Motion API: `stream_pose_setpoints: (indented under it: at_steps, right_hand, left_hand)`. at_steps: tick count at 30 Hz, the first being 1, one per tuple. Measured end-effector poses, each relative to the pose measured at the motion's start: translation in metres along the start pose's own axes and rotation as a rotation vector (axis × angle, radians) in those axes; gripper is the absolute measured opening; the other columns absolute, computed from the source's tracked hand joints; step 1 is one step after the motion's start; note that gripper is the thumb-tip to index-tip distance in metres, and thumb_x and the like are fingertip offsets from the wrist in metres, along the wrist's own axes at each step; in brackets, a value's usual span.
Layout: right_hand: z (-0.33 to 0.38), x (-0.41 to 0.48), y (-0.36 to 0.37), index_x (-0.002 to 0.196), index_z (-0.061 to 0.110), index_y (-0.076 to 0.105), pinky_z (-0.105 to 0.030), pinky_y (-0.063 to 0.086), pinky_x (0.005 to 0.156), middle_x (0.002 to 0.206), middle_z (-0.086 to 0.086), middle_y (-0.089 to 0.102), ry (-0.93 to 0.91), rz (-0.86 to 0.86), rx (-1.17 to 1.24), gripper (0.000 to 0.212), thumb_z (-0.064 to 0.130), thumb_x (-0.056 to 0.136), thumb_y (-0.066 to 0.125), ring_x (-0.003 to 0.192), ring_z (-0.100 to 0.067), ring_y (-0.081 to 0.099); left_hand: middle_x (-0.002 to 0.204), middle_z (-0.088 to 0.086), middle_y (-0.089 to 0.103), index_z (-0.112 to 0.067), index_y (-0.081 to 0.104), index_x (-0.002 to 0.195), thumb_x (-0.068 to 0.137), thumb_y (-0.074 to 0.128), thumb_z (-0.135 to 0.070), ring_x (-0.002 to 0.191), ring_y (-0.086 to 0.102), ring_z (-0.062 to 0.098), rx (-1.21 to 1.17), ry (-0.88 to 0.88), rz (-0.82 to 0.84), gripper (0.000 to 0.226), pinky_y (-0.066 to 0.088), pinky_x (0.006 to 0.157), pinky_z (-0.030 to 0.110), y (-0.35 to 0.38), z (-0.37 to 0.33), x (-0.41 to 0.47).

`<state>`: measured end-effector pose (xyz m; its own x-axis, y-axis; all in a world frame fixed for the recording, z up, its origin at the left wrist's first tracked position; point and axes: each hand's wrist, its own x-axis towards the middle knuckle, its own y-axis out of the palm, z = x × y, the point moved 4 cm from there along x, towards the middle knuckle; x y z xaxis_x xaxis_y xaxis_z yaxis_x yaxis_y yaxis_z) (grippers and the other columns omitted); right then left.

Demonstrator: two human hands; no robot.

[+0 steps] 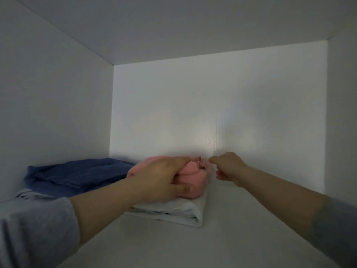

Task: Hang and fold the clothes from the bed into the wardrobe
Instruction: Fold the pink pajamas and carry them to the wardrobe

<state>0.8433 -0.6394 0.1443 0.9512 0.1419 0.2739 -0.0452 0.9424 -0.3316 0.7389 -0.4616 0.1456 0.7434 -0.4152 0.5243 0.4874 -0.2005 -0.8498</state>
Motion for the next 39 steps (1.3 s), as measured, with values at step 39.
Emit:
stream_pose_setpoints:
  at_steps: [39]
  right_hand:
    - [0.089, -0.381, -0.014, 0.098, 0.013, 0.071, -0.021, 0.054, 0.066, 0.088, -0.002, 0.073, -0.132, -0.400, 0.048, 0.016, 0.019, 0.094, 0.057, 0.074, -0.009, 0.065]
  left_hand:
    - [0.118, -0.028, 0.057, -0.034, 0.053, 0.126, 0.085, 0.071, -0.031, 0.115, 0.053, -0.004, -0.860, 0.145, -0.074, 0.045, 0.045, 0.099, 0.022, -0.072, -0.102, -0.168]
